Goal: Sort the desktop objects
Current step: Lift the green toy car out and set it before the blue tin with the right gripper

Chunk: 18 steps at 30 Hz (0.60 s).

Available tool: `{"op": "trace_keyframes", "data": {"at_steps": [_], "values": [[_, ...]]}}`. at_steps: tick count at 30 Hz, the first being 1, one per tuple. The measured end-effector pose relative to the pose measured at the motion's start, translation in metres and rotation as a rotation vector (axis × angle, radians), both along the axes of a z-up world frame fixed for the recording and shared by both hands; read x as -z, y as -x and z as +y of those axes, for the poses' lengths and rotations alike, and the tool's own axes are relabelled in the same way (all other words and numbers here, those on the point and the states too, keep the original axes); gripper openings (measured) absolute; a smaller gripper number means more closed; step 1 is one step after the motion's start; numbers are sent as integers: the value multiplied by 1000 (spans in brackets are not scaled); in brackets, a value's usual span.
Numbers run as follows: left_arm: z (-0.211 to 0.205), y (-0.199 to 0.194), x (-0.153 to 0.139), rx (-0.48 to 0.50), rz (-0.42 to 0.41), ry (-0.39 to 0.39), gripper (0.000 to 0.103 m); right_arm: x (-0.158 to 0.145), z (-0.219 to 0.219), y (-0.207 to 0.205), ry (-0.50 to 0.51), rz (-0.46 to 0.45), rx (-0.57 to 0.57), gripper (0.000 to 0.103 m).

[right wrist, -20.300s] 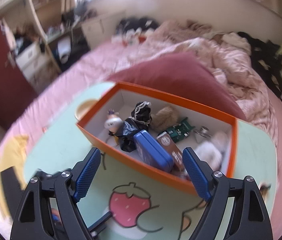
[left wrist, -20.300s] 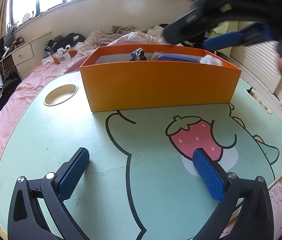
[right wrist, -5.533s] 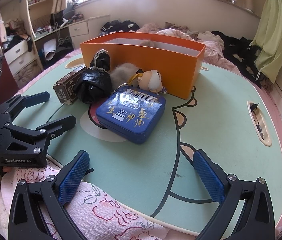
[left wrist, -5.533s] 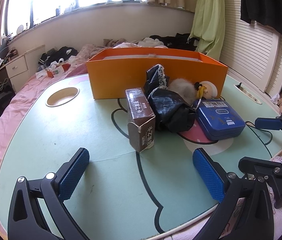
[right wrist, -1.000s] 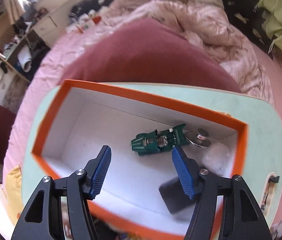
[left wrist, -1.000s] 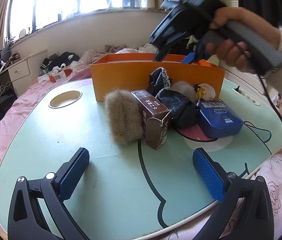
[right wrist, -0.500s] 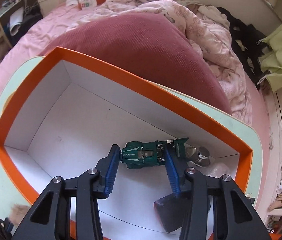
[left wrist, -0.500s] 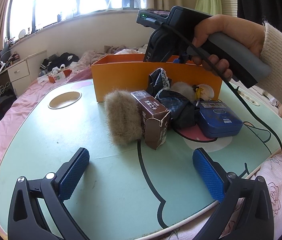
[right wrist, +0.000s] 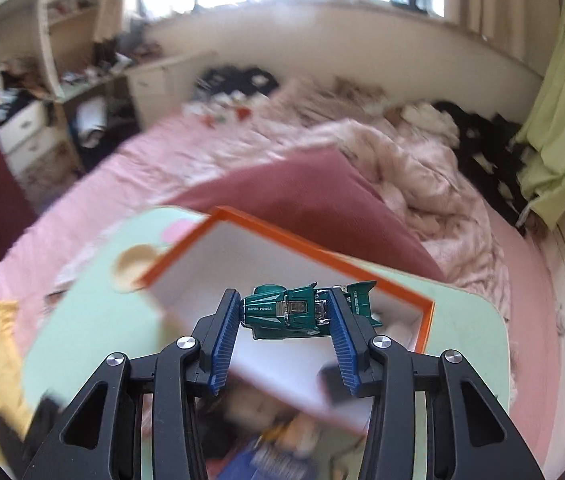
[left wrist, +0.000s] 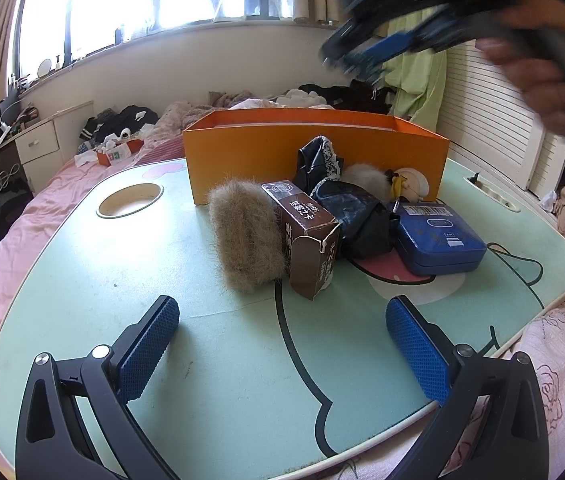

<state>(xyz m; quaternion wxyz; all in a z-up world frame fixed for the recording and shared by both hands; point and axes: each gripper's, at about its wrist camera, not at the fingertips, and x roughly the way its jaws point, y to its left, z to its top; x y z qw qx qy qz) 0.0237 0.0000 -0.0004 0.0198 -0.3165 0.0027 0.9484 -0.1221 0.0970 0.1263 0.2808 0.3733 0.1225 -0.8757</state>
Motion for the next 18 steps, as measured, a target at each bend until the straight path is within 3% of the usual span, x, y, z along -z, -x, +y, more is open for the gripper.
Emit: {"op": "trace_keyframes", "data": {"at_steps": [5, 10, 15, 18], "values": [[0, 0, 0, 0, 0, 0, 103, -4, 24, -82, 62, -16, -164, 43], [0, 0, 0, 1, 0, 0, 103, 29, 42, -118, 115, -179, -270, 43], [0, 0, 0, 1, 0, 0, 103, 40, 76, -116, 80, -96, -153, 43], [0, 0, 0, 1, 0, 0, 103, 52, 95, -105, 34, -109, -100, 43]]}}
